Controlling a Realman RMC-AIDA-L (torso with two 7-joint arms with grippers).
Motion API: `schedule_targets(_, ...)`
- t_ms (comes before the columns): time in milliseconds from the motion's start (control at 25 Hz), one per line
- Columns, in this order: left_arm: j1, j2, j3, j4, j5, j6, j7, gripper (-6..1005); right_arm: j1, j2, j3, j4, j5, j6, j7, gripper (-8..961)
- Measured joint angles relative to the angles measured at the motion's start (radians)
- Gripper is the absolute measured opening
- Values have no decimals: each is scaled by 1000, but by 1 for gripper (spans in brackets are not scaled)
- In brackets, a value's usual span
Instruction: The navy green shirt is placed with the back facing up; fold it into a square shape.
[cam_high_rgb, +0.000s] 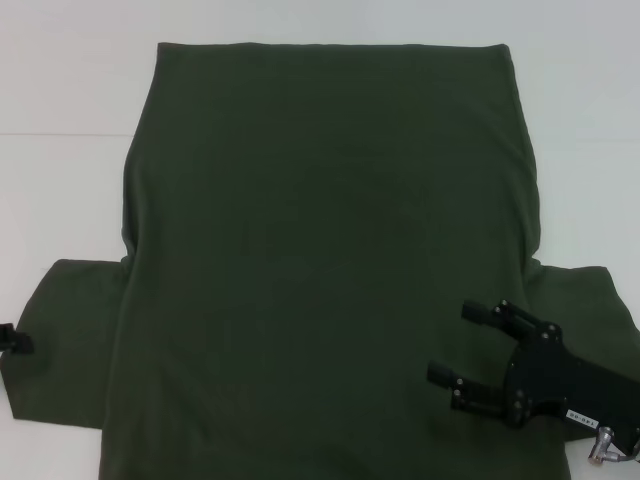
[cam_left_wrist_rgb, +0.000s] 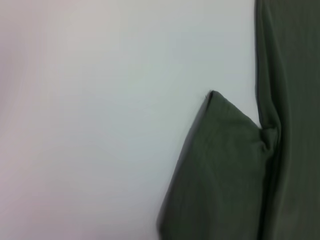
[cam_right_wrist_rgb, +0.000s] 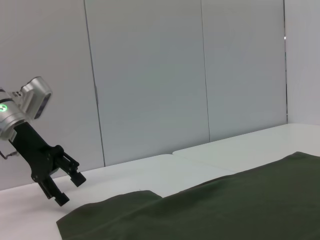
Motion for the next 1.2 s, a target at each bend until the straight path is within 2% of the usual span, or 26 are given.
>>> schedule_targets(320,-9,6,-1,-20,7,-4,-3,933,0,0,0,0,0,-1,0,944)
schedule_targets(760,-8,3,6,-73,7,-48,5,933,1,0,0,0,0,-4,0,944)
schedule_targets(1200,-10,2,8,-75,7,-51,6,933,2,0,0,0,-3,-10,0,944)
